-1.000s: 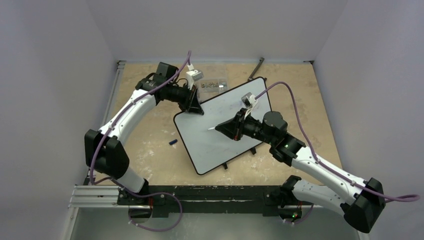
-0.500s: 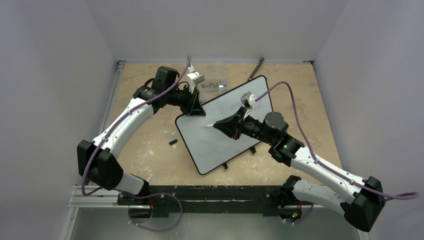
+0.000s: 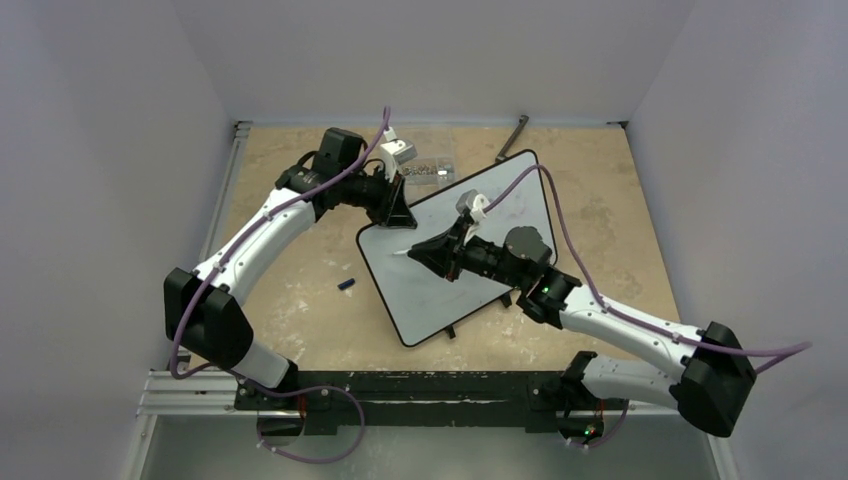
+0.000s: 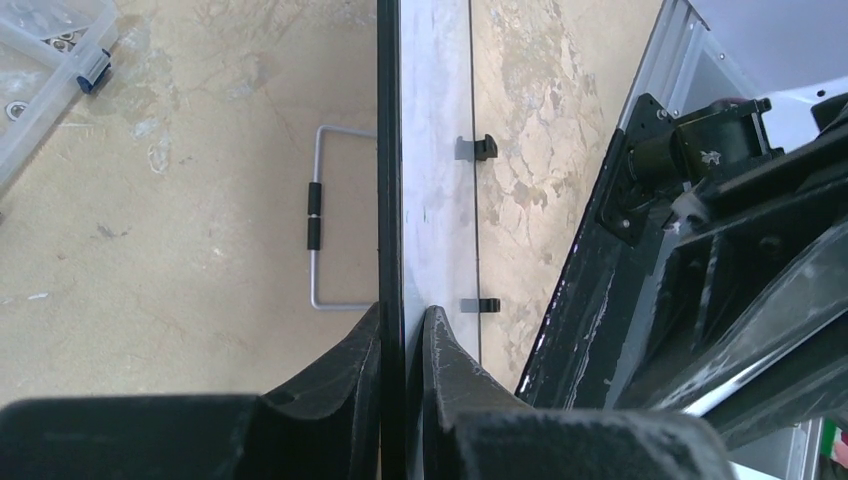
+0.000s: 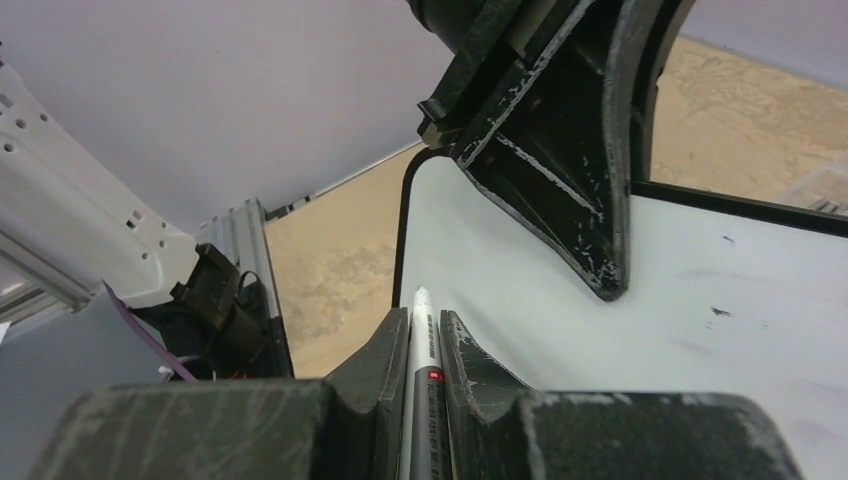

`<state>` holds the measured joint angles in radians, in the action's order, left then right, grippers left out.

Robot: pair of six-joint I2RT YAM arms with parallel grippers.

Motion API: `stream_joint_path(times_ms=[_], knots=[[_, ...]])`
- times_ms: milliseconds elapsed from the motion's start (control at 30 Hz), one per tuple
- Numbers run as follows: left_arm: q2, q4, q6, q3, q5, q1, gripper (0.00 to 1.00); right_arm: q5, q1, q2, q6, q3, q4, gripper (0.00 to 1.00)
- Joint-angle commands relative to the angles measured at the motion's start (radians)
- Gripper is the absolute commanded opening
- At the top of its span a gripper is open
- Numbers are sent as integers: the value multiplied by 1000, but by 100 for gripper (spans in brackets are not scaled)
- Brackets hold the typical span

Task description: Write a sentence on the whiteboard

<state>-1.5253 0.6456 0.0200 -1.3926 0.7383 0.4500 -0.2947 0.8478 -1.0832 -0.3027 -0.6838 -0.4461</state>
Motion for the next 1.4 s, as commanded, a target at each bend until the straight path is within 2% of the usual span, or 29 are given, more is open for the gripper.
stream_joint_path(times_ms=[0, 267, 600, 1367], knots=[[-17, 1, 157, 13, -151, 41, 0, 77, 59, -45, 66, 0, -132, 0], [-18, 4, 153, 12, -164, 45, 0, 244, 148, -74, 117, 7, -188, 0], [-16, 8, 153, 12, -172, 50, 0, 393, 166, -98, 135, 25, -237, 0], [-16, 11, 153, 10, -181, 56, 0, 414, 185, -187, 116, 18, -221, 0]])
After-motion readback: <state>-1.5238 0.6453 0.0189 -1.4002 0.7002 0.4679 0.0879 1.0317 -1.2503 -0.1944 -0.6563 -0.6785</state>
